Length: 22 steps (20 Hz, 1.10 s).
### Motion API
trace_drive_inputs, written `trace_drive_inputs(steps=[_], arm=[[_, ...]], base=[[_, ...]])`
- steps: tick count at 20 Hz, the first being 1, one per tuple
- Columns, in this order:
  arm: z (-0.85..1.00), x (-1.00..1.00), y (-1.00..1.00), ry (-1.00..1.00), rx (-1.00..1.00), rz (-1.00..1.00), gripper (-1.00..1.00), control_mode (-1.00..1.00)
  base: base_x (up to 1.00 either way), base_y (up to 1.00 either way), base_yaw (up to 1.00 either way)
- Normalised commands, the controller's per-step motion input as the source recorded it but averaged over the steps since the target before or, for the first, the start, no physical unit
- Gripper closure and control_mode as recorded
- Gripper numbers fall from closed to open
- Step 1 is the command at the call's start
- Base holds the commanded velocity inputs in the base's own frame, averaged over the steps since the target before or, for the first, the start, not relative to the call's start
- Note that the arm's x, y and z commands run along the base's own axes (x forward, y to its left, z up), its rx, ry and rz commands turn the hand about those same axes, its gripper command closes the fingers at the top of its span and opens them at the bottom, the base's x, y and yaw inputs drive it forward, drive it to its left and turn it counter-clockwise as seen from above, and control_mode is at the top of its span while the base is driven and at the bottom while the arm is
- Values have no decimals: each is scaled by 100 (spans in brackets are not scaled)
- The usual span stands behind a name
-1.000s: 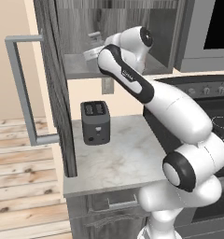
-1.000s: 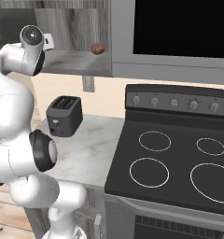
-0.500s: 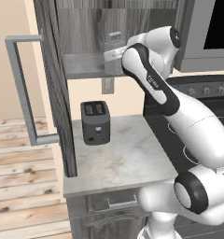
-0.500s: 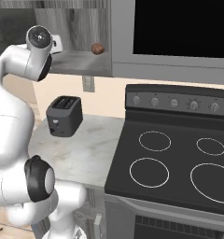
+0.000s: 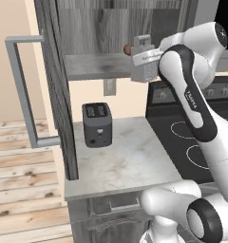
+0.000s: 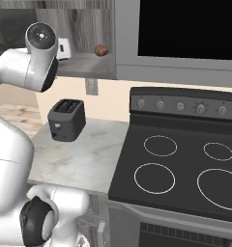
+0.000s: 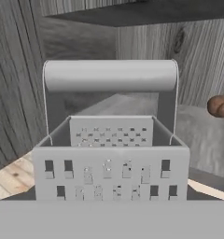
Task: Pick the cheese from the fridge and the cheese grater from the cabinet and place them next to the salad bowl.
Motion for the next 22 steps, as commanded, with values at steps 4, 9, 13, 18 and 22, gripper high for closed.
trace_drive_inputs(steps=[4, 9, 13, 18, 22], arm=[[-6, -89, -12, -3, 0, 0, 100, -100], [-36, -70, -9, -3, 0, 0, 100, -100], [-58, -55, -9, 0, 0, 0, 100, -100], [-32, -42, -15, -4, 0, 0, 100, -100], [0, -45, -15, -7, 0, -5, 100, -100]], base=[[0, 0, 0], [0, 0, 0], [0, 0, 0], [0, 0, 0], [0, 0, 0]])
